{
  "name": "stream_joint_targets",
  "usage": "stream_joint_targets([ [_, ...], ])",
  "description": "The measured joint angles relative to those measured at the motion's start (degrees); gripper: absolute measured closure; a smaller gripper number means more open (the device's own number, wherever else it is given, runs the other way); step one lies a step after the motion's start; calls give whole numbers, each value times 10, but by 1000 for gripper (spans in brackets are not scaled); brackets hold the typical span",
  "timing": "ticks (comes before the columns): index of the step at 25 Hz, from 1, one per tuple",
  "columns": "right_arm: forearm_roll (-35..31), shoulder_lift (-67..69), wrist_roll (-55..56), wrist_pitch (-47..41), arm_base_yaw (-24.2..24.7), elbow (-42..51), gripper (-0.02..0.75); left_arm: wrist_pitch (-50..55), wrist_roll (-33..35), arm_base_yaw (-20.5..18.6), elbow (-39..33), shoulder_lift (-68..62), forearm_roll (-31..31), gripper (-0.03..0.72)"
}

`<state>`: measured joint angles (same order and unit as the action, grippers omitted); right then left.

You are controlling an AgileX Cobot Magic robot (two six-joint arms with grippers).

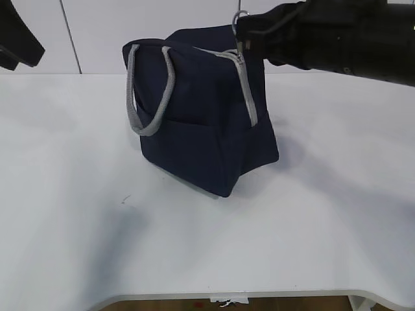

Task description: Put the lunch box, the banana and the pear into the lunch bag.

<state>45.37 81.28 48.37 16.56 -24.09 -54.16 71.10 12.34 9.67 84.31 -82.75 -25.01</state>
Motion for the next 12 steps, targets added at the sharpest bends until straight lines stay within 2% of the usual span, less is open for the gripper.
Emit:
stream_joint_targets([
  [4,88,1,102,26,0,-10,737,0,0,0,0,0,8,377],
  [8,122,2,140,38,-5,-24,737,0,0,0,0,0,9,377],
  [12,151,13,146,29,-39,-55,737,0,0,0,0,0,9,378],
])
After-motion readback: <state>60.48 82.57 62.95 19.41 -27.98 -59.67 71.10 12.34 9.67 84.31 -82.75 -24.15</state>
